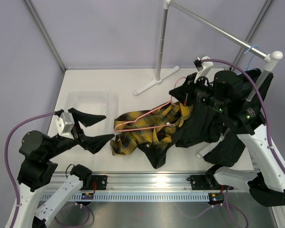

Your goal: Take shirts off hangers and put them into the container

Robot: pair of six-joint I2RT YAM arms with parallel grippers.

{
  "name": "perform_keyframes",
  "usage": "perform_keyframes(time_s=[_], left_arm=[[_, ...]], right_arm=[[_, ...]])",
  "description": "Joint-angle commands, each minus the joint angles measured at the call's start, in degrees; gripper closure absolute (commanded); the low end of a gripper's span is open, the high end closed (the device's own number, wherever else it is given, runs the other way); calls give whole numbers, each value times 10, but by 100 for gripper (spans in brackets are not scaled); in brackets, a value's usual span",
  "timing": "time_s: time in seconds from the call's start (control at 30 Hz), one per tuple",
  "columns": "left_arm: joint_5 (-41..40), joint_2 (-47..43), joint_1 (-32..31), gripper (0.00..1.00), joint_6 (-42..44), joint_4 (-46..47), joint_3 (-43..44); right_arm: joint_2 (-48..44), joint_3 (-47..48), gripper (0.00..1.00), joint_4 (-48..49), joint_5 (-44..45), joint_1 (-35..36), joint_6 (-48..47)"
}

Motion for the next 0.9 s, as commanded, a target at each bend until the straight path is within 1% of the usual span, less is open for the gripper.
perform_keyframes(time_s=[0.0,0.07,0.2,0.47,0.6,0.87], left_arm=[[138,29,2,20,2,19,6],[169,39,2,21,-7,23,5],[192,49,2,22,-24,46,-2],[226,80,2,24,-84,116,-34],[230,85,2,26,-97,127,-40],[223,95,2,33,-100,133,-47]], right_arm=[[-6,19,100,-13,-116,-2,-18],[-10,17,100,-20,-119,-2,-23],[-11,13,100,-26,-126,-2,-32],[1,19,100,-22,-145,10,-35],[10,24,100,-19,-145,16,-36],[39,37,100,-4,-135,34,-30]])
